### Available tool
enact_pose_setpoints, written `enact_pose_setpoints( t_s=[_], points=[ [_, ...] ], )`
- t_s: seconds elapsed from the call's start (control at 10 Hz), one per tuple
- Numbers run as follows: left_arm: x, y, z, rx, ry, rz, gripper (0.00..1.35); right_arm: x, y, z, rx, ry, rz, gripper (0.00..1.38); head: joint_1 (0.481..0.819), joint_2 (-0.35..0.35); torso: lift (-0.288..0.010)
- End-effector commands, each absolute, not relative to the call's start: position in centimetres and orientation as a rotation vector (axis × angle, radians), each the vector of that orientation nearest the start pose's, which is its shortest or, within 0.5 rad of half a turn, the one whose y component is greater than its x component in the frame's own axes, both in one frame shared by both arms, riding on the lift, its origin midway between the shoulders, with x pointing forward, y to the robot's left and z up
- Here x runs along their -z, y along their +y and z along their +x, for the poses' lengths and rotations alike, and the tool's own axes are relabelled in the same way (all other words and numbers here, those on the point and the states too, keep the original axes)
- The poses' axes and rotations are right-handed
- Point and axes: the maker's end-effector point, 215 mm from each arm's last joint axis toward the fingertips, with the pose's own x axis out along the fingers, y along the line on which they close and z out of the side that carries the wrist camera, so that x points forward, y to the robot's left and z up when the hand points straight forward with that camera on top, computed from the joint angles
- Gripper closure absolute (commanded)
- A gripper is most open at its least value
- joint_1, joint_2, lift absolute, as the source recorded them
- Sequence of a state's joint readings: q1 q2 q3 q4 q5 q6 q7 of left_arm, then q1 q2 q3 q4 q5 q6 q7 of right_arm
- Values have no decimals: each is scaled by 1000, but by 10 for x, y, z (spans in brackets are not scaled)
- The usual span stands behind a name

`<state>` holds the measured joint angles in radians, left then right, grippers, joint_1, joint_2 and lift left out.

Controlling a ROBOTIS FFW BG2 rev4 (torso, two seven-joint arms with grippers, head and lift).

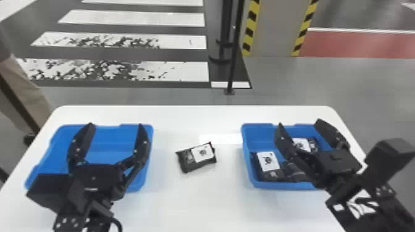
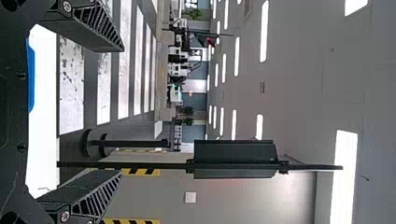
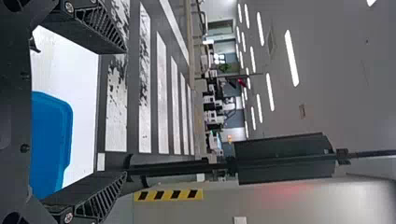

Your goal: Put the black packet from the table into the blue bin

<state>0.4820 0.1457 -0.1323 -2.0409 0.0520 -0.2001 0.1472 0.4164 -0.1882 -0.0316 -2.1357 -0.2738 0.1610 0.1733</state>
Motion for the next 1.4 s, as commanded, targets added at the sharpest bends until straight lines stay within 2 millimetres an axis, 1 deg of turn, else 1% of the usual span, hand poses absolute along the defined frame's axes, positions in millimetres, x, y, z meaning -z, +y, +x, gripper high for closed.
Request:
enact_pose_setpoints(
  t_s=[0.0,0.1,0.2,0.3,0.5,0.6,0.8,0.9,1.0,1.2,1.3],
  points=[
    [279,197,444,42,-169,-13,93,301,-182,503,-329,40,98,85,695,-23,-110],
    [280,196,444,44,-166,-13,94,311,-160,526,-392,76,93,85,695,-2,-110],
    [280,195,444,45,-166,-14,93,331,-135,544,-457,142,70,85,695,25,-110],
    [279,194,445,48,-168,-15,93,347,-112,553,-496,203,29,85,695,53,-110],
    [280,192,446,50,-163,-14,93,394,-67,555,-582,357,-28,85,695,90,-110],
    [280,191,446,52,-163,-15,91,411,-42,550,-635,402,-59,87,695,116,-110],
    [278,188,448,57,-165,-17,91,439,-9,545,-699,466,-120,87,695,171,-110],
    [279,187,449,59,-162,-17,91,452,-2,546,-714,494,-159,87,695,182,-110],
    [279,184,450,65,-162,-16,90,465,-2,550,-700,520,-184,90,695,195,-110],
    [278,182,452,68,-164,-17,90,490,-7,555,-695,575,-227,91,695,197,-110],
    [278,181,453,69,-166,-17,90,497,-10,558,-691,594,-230,93,695,194,-110]
  ],
)
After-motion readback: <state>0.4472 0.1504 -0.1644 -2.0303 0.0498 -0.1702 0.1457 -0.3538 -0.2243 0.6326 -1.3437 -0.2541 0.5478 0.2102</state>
